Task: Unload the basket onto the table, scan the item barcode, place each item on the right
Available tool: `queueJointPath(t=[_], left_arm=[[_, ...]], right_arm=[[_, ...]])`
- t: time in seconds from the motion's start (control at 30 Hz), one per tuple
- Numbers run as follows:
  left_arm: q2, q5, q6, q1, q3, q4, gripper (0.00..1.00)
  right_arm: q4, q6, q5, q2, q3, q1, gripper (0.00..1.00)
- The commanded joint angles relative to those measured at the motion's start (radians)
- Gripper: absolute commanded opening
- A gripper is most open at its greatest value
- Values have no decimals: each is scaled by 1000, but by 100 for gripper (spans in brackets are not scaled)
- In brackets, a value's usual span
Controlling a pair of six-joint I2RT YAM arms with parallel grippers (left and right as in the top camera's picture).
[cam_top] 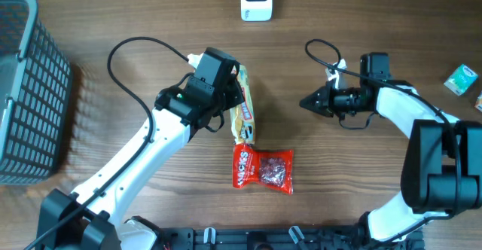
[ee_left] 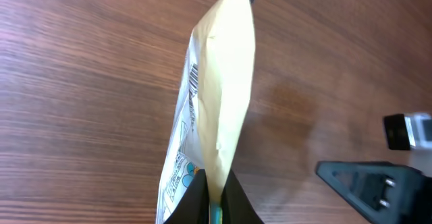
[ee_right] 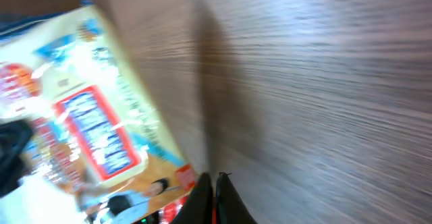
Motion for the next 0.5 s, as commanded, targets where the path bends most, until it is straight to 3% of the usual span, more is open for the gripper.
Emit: queueJointPath(t=[0.0,0.13,0.17,0.37,0.47], left_arm=[[-24,-106,24,-35,60,-15,4],[-24,-307,49,-97,142,-114,4],[-24,-357,49,-109,147,-138,4],[8,-364,29,-103,147,-156,4],[-15,-364,-43,-32,150,-172,4]], right_arm=[[3,-73,-101,-35,23,26,17],[7,-79,-100,-67,24,85,29],[10,-78,-64,-105,29,100,39],[-8,-72,223,-339,45,156,62],[-30,-105,457,-423,45,248,70]])
